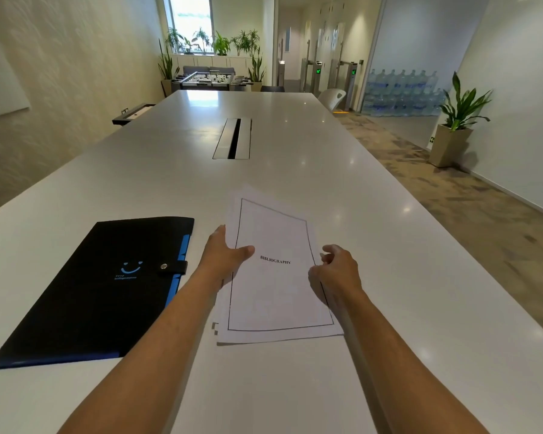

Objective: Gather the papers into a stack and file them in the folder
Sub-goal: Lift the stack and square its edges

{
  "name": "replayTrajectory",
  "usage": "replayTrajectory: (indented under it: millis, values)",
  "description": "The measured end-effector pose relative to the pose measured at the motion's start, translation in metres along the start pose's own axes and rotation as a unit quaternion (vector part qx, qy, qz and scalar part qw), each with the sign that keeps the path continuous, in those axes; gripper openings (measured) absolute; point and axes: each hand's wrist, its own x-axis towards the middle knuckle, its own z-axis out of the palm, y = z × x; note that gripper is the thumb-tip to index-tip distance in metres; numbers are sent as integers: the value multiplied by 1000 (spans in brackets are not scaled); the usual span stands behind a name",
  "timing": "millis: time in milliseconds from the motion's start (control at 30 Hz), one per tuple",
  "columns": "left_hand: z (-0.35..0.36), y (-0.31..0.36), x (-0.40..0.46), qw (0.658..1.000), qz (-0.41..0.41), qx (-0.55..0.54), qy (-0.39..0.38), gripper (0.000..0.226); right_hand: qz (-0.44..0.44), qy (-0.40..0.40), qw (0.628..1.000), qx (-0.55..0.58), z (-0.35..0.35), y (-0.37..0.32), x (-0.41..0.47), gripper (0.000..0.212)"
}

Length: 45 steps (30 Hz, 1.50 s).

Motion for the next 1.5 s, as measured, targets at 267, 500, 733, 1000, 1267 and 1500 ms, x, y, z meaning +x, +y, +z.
replayTrajectory:
  millis: [267, 500, 733, 1000, 1267, 1500]
  values:
    - [-16, 27, -18, 980, 194, -52, -16, 55, -50, -131, 920, 366, -14, -21, 9, 33]
    - [-31, 82, -11, 946, 305, -95, 48, 48, -271, -12, 915, 297, -37, -83, 12, 42]
    - [-22, 71, -14, 954, 278, -95, 55, 69, -247, -4, 935, 255, -32, -74, 3, 57]
    - [-12, 52, -10, 959, 256, -102, 70, 29, -217, 67, 938, 263, -14, -56, -3, 52]
    - [-10, 82, -20, 936, 287, -165, 116, 23, -285, 85, 933, 203, -26, -90, -10, 52]
    - [1, 42, -20, 952, 227, -178, 105, 43, -240, 89, 939, 230, -6, -49, -19, 55]
